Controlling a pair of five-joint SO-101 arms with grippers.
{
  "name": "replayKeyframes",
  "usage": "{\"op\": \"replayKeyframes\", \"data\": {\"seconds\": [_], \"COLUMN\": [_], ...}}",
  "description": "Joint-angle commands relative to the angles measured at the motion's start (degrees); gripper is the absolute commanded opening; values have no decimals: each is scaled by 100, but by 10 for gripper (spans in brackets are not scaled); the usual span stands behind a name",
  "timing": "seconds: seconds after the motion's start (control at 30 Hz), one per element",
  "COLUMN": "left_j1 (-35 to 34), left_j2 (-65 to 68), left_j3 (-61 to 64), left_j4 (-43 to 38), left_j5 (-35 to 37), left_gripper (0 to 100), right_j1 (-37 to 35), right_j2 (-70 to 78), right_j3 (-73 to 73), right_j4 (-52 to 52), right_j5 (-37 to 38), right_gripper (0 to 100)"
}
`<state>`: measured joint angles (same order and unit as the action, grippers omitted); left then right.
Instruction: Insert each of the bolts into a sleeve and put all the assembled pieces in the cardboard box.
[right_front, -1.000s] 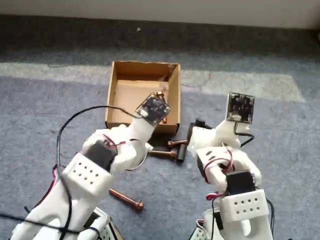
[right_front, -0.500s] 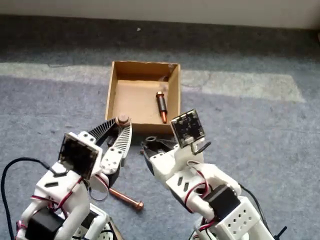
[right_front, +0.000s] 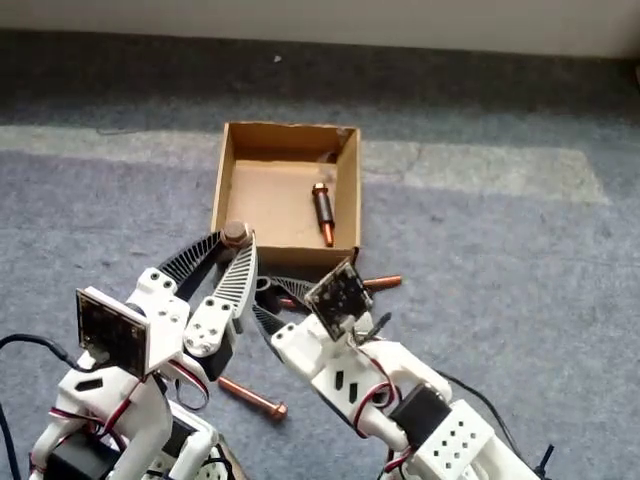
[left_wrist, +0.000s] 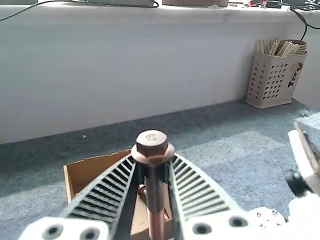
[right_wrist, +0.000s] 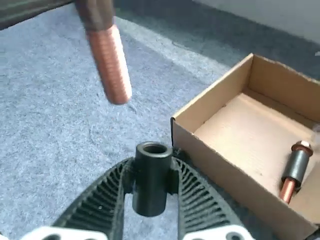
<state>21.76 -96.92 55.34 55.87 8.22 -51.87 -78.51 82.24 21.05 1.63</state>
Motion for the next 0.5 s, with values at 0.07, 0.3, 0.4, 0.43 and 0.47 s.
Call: {"op": "replayKeyframes", "data": {"seconds": [0.07,0.3,0.4,0.43,0.47], "left_j1": [-75,-40,-31,-31,13], "left_j2": [22,22,40,48,57], "left_j3": [-66,-31,-22,-22,-13], "left_j4": [-193,-167,-167,-167,-167], "left_j5": [35,501,501,501,501], "left_gripper": [6,6,6,6,6], "right_j1": [-48,-13,-13,-13,-13], "right_j2": [-1226,-2035,-2211,-2220,-2220], "right_j3": [1024,1402,1393,1385,1385], "right_j4": [-1226,-1226,-1226,-1226,-1226], "right_j5": [853,853,853,853,853], "right_gripper": [4,4,4,4,4]}}
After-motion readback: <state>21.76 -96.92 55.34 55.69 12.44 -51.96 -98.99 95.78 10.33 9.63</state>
